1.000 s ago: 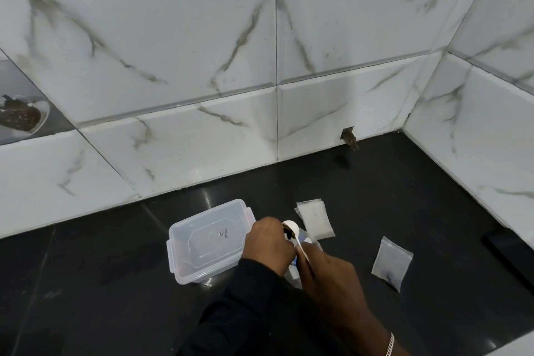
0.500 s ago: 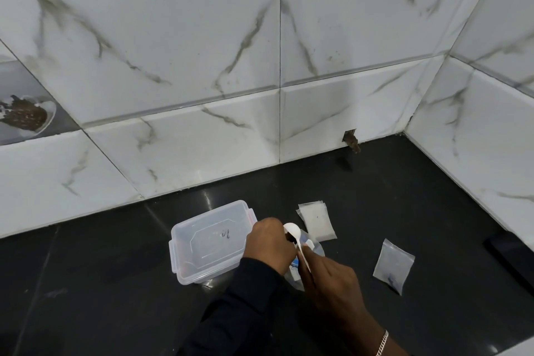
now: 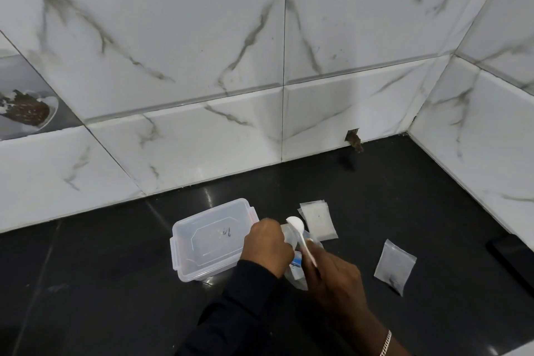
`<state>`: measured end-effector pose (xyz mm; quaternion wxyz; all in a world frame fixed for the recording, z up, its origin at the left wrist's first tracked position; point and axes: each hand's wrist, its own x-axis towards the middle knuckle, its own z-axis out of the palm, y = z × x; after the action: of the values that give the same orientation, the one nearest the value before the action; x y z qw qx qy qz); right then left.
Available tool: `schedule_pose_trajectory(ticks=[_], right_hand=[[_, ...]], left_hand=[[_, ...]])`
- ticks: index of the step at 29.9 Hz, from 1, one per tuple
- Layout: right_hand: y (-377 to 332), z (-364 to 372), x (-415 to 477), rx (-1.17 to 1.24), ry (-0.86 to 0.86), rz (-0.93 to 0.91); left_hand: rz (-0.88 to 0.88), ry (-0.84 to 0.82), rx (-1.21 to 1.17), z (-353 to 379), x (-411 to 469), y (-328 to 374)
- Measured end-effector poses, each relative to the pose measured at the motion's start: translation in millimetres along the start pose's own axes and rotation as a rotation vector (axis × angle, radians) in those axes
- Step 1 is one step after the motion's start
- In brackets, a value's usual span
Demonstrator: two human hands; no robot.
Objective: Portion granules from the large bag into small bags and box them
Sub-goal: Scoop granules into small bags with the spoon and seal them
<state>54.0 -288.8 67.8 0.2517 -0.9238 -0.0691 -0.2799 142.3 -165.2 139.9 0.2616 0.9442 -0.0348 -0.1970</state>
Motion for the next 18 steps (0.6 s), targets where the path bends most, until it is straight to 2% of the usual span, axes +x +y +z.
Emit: schedule_pose_trajectory(ticks=[4,7,9,12,14,16,18], right_hand=[[2.6,-26.6,18.2,0.203,0.049,0.362],[26.0,-35.9,28.8,0.164,-0.139,0.528],[42.6,-31.1,33.6,0.045,-0.316,0.511],[57.8,-14.6,39.5,0.008,-0.547,0.492],[58.8,-5.1,45.2,0.042,-0.650,0.514],[58.3,6.1,50.0,0.046,-0.705,0.503],[54.7,16.9,52.4,-0.014,-0.709,0.458]], left_hand=[[0.071,0.026,0.032,-6.1,-10.4,-17.8],[0.131,-0.029,0.070,-8.7,-16.7,-36.2],[0.250,-0.114,0.138,-6.9,-18.3,-47.2],[0.408,-0.285,0.269,3.2,-15.4,-50.6],[0.432,-0.377,0.354,19.1,-6.7,-48.0],[0.371,-0.469,0.453,35.8,4.5,-49.4],[0.387,-0.470,0.566,44.0,10.3,-52.5]])
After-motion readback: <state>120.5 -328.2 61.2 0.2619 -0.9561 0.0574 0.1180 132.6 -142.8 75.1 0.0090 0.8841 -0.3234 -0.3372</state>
